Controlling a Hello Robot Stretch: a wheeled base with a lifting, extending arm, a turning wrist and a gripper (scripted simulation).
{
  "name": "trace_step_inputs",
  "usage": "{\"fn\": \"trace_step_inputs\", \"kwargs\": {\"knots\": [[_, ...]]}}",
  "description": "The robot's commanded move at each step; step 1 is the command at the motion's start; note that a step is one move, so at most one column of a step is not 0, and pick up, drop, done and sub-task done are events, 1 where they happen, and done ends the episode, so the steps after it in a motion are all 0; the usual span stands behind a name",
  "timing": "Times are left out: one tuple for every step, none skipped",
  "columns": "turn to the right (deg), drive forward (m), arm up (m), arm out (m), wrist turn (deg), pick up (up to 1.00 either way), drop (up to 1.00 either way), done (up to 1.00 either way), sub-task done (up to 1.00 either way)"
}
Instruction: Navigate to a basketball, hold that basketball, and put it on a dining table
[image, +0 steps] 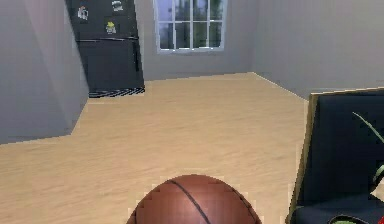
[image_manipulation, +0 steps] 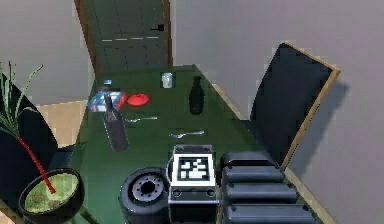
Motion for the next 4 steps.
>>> {"fn": "trace_step_inputs", "kwargs": {"knots": [[0.0,0.0,0.0,0.48,0.0,0.0,0.0,0.0,0.0],[0.0,0.0,0.0,0.0,39.0,0.0,0.0,0.0,0.0],[0.0,0.0,-0.1,0.0,0.0,0.0,0.0,0.0,0.0],[0.0,0.0,-0.32,0.0,0.0,0.0,0.0,0.0,0.0]]}}
